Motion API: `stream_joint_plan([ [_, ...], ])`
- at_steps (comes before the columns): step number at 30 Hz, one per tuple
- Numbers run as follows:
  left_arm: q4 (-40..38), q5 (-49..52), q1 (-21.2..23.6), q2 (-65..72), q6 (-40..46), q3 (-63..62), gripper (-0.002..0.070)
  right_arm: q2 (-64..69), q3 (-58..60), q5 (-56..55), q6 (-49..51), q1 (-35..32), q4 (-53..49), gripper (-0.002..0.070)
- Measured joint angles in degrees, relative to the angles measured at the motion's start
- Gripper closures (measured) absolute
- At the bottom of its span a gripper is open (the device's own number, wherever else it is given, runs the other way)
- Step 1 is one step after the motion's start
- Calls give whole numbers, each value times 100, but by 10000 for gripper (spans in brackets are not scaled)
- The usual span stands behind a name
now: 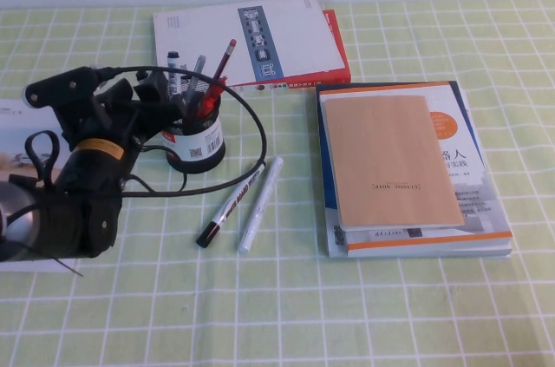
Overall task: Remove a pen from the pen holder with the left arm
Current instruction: Pick up the pen from the pen holder
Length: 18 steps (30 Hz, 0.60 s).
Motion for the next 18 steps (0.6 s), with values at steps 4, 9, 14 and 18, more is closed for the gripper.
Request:
stream_joint_plan([
  [4, -24, 42, 36, 35, 0, 0, 344, 0, 0, 0, 0, 0, 0, 688],
  [9, -6, 77, 36, 61, 0, -17, 354, 0, 0, 0, 0, 0, 0, 689],
  [14, 126, 137, 36, 158, 0, -180, 356, 0, 0, 0, 0, 0, 0, 688],
  [18, 126, 141, 36, 171, -12, -215, 356, 0, 0, 0, 0, 0, 0, 689],
])
